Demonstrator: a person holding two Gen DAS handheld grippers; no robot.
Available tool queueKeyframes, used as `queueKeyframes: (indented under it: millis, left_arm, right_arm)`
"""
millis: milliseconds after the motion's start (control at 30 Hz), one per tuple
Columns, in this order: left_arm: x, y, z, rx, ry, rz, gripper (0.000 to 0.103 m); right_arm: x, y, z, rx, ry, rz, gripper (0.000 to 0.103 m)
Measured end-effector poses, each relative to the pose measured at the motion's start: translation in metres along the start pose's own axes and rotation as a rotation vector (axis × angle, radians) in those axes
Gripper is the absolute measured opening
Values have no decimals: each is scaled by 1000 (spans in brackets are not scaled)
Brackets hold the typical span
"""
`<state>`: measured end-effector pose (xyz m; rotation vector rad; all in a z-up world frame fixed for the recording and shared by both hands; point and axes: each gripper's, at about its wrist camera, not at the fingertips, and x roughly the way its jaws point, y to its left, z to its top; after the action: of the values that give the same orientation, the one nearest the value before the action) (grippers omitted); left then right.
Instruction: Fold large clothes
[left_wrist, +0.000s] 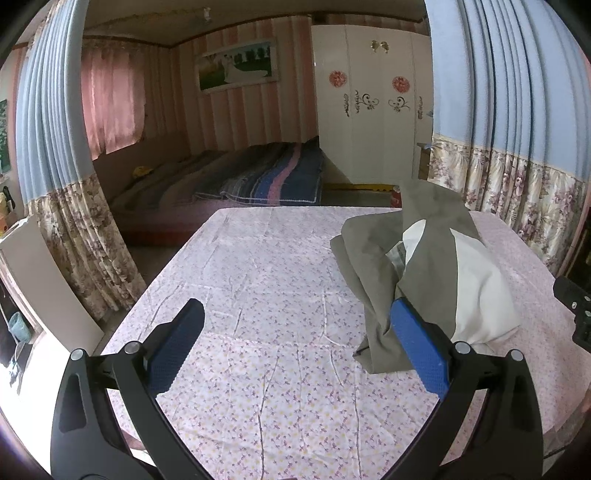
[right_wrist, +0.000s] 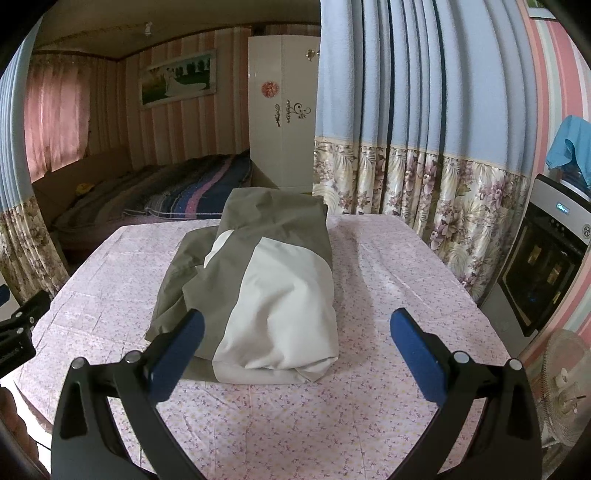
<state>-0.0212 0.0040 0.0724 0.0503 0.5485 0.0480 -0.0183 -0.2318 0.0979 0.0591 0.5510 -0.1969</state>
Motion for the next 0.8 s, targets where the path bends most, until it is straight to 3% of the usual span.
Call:
queueKeyframes:
  millis: [700,800]
  left_arm:
    - [4,0,-4,15,15,14,100]
    - [4,-3,-5,51,16,-18,100]
  right_arm:
    - [10,-3,-5,2,16,-20,101]
    - [13,-5,-7,6,22,-22,101]
